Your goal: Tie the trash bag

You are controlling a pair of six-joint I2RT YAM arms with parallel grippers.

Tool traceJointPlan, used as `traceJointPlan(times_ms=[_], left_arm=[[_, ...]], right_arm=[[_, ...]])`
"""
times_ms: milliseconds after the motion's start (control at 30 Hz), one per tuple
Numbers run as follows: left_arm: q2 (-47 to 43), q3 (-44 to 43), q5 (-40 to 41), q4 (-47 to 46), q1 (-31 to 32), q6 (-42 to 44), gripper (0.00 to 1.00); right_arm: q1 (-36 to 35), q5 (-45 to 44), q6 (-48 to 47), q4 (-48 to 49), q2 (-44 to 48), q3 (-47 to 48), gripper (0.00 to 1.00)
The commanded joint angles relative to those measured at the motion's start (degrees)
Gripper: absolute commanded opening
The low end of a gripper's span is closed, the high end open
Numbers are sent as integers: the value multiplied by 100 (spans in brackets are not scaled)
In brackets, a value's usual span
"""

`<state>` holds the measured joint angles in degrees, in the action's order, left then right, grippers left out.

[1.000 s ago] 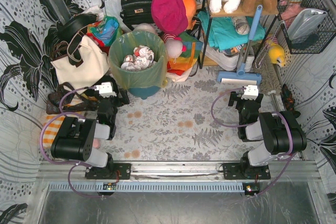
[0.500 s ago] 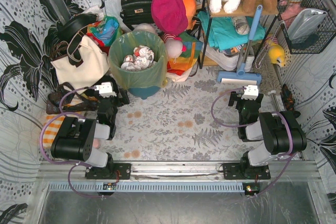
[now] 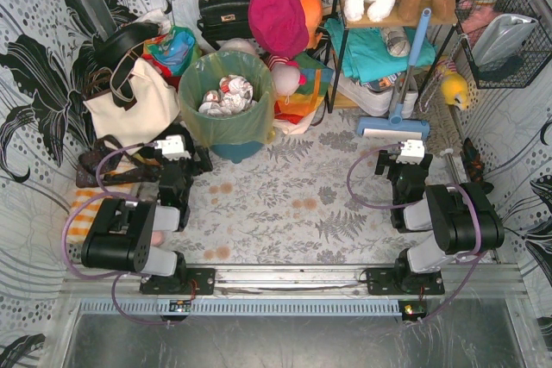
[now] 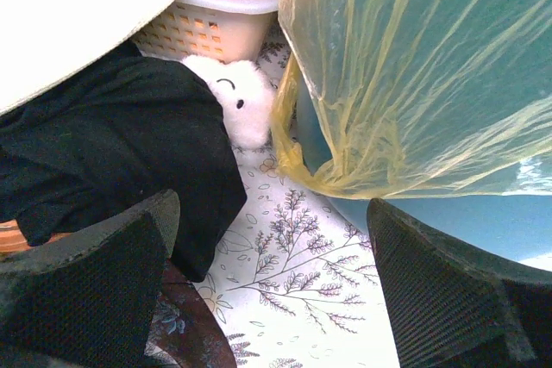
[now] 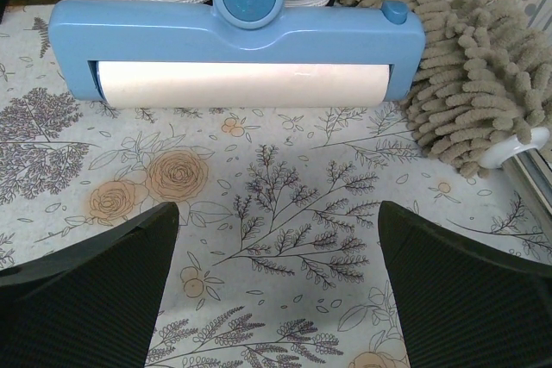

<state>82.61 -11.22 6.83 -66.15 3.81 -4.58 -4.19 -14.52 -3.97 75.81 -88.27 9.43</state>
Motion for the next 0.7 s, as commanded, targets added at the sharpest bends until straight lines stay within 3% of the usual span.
traceJointPlan(times_ms=[0, 100, 233, 467, 667], left_arm=[[-617, -208, 171, 516, 87, 98, 98], [-1023, -570, 1056, 1649, 399, -104, 98], [-1652, -1086, 1545, 3134, 636, -320, 98], [-2694, -1878, 1250, 5036, 724, -916, 98], [-3467, -2160, 905, 5863, 726, -116, 98]], right_arm=[[41, 25, 13, 46, 126, 93, 97], [41, 15, 10, 60, 126, 93, 97], [41, -31, 48, -3, 171, 98, 97], [41, 4, 63, -108, 179, 147, 97], [38, 20, 64, -135, 178, 156, 97]])
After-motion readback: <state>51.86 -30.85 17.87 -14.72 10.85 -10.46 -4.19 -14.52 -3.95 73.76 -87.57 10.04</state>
